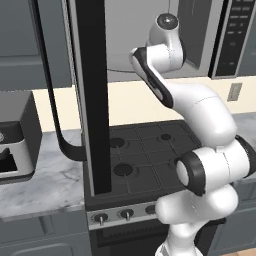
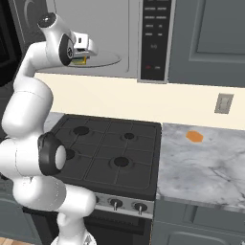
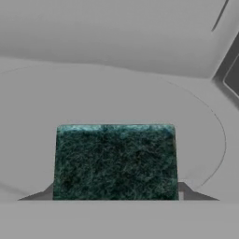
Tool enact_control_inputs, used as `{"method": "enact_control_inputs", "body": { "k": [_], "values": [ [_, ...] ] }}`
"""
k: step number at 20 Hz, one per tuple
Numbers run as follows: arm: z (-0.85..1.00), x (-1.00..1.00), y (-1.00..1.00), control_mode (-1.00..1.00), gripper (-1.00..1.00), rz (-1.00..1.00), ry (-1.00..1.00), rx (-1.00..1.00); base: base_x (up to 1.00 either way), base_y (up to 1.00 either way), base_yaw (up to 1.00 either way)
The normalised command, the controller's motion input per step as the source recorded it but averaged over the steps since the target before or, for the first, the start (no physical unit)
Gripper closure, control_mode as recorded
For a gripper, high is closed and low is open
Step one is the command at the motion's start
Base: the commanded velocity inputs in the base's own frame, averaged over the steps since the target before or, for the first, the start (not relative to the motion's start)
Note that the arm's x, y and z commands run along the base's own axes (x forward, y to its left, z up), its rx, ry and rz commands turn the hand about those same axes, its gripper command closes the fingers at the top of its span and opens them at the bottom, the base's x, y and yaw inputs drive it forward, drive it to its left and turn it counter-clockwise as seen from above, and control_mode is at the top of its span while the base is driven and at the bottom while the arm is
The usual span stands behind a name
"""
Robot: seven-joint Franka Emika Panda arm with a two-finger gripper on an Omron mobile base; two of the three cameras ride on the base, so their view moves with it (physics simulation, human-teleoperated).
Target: Place the sponge inside the microwave to prepare for sanitizing.
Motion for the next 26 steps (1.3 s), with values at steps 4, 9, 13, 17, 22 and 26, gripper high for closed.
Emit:
{"method": "enact_control_inputs", "body": {
  "k": [4, 9, 13, 17, 22, 26],
  "values": [
    [0.0, 0.45, 0.0, -1.0, 1.0, 0.0, 0.0, 0.0, 0.0, 0.0, 0.0],
    [-0.01, 0.38, 0.0, -1.0, 1.0, 0.0, 0.0, 0.0, 0.0, 0.0, 0.0],
    [-0.06, 0.02, 0.01, -1.0, 1.0, -0.01, 0.0, 0.0, 0.0, 0.0, 0.0],
    [-0.21, -0.05, 0.0, -1.0, 1.0, -0.06, 0.01, 0.0, 0.0, 0.0, 0.0],
    [-0.09, 0.0, 0.01, -1.0, -1.0, -0.03, 0.0, 0.0, 0.0, 0.0, 0.0],
    [0.0, 0.02, 0.0, -1.0, -1.0, 0.0, -0.01, 0.0, 0.0, 0.0, 0.0]
  ]
}}
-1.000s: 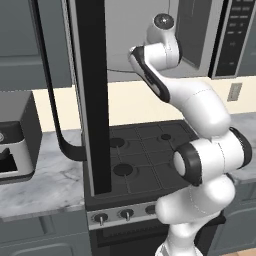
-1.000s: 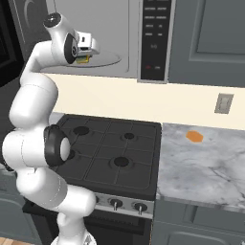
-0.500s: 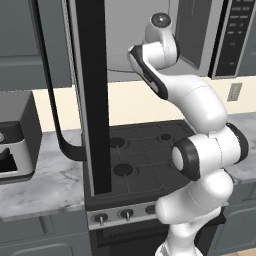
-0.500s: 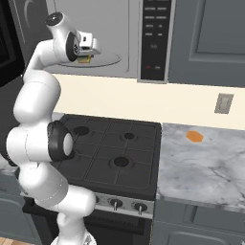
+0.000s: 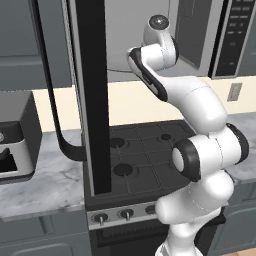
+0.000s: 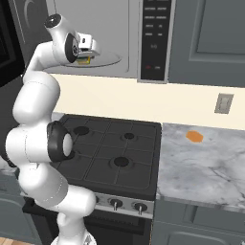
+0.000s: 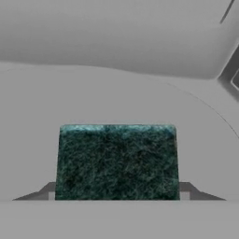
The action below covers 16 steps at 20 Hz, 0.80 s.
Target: Place the sponge inside the microwave to prepare for sanitizing.
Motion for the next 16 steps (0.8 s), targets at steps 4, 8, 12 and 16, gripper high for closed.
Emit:
{"method": "enact_control_inputs", "body": {
  "k": [4, 8, 12, 16],
  "values": [
    [0.0, 0.1, 0.0, -1.0, -1.0, 0.0, -0.03, 0.0, 0.0, 0.0, 0.0],
    [0.0, 0.0, 0.0, -1.0, -1.0, 0.0, 0.0, 0.0, 0.0, 0.0, 0.0],
    [0.21, -0.06, 0.0, -1.0, -1.0, 0.0, -0.11, 0.04, 0.0, 0.0, 0.0],
    [0.31, -0.14, 0.0, -1.0, -1.0, 0.0, -0.12, 0.06, 0.0, 0.0, 0.0]
  ]
}}
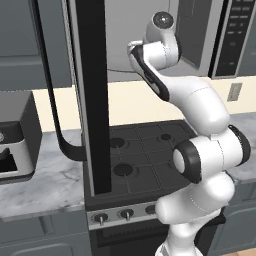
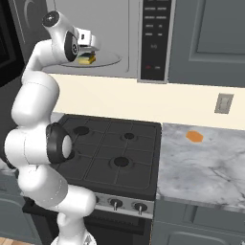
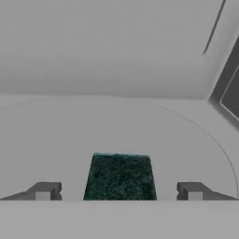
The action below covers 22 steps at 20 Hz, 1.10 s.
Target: Place the sponge inside the microwave to prepare for sanitizing.
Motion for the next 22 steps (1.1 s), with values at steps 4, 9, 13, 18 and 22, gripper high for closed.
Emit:
{"method": "enact_control_inputs", "body": {
  "k": [4, 9, 13, 18, 22],
  "values": [
    [0.07, -0.34, 0.0, -1.0, -1.0, 0.0, -0.1, 0.06, 0.0, 0.0, 0.0],
    [0.22, -0.56, -0.04, -1.0, -1.0, -0.03, -0.04, 0.07, 0.0, 0.0, 0.0],
    [0.47, -0.8, -0.07, -1.0, -1.0, 0.0, -0.03, 0.06, 0.0, 0.0, 0.0],
    [0.32, -0.98, -0.12, -1.0, -1.0, 0.0, -0.02, 0.01, 0.0, 0.0, 0.0],
    [0.0, -1.0, -0.17, -1.0, -1.0, 0.0, 0.05, -0.07, 0.0, 0.0, 0.0]
  ]
}}
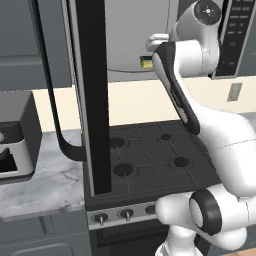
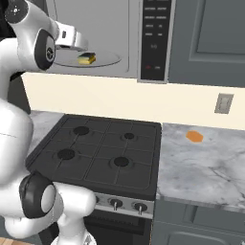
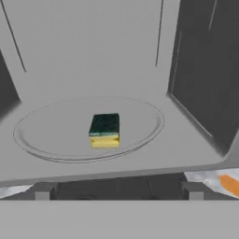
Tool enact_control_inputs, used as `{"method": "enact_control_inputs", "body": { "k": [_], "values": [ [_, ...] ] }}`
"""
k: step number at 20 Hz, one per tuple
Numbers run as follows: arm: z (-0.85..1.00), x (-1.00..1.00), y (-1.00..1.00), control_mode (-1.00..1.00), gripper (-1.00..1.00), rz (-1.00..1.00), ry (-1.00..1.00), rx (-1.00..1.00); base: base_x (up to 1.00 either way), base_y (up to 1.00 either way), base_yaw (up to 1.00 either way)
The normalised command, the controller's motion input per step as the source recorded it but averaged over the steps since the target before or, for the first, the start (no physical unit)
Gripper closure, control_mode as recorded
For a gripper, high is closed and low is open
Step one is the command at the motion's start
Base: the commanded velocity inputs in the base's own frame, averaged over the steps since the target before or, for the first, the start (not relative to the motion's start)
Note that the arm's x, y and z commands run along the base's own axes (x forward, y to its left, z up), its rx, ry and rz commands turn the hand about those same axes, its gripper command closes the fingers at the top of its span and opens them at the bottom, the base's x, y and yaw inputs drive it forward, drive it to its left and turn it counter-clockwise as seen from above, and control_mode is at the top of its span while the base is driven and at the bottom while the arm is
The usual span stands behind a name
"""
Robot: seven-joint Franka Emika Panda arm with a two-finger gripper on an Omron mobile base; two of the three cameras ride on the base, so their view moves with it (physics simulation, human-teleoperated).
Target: Place the sponge inside the microwave to prepare for sanitizing.
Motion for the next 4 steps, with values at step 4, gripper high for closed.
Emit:
{"method": "enact_control_inputs", "body": {
  "k": [4],
  "values": [
    [0.19, -0.95, -0.23, -1.0, -1.0, 0.0, 0.08, -0.01, 0.0, 0.0, 0.0]
  ]
}}
